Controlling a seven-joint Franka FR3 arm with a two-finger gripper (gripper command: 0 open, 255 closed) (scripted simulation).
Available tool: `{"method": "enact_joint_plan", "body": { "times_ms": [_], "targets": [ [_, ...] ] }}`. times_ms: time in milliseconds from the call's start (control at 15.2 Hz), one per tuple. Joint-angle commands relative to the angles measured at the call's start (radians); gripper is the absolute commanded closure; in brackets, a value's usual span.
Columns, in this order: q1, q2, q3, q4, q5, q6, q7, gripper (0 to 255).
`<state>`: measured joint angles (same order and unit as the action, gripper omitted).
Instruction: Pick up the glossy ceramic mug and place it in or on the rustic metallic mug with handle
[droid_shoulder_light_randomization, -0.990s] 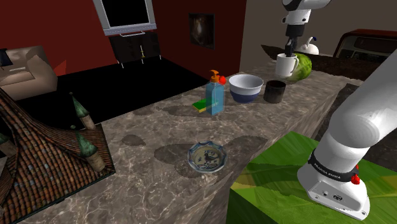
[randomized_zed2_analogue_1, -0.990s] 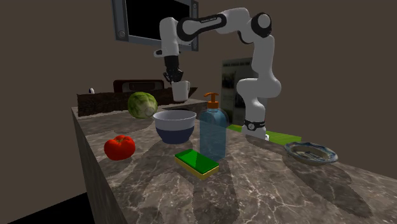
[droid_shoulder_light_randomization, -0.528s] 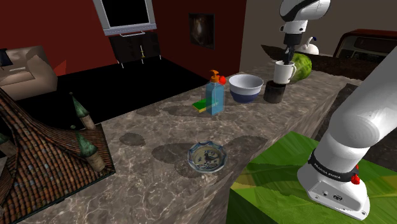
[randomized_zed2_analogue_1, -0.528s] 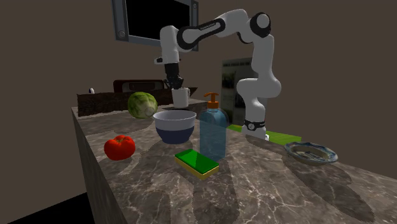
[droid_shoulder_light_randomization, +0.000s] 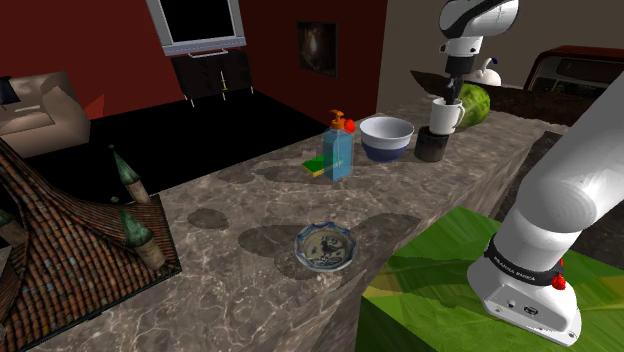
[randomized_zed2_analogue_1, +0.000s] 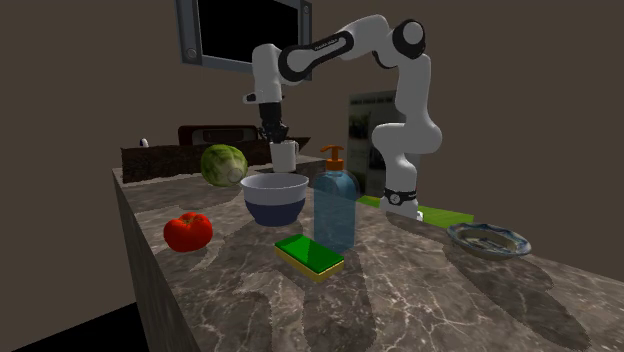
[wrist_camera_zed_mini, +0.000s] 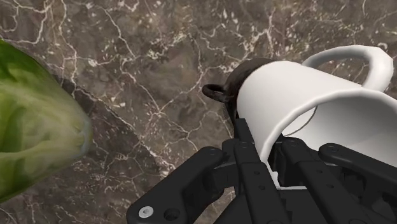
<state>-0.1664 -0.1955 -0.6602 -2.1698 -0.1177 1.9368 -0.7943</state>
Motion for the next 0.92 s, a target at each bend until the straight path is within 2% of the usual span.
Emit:
{"method": "enact_joint_plan", "body": {
  "times_ms": [0,66,132,462,726,858],
  "targets": [
    [0.001,0.004,0.0,-0.004,0.001,0.0,0.0,255],
    [0.001,0.004,0.0,-0.004,0.001,0.0,0.0,255],
    [0.001,0.003,0.0,-0.003,0.001,-0.001,0.001,0],
    [0.001,0.004,0.0,-0.004,0.001,0.0,0.0,0],
    [0.004,-0.014,0.013,0.109,-0.002,-0.128,0.005,0],
    [0.004,-0.014,0.013,0.109,-0.002,-0.128,0.005,0]
  ]
}}
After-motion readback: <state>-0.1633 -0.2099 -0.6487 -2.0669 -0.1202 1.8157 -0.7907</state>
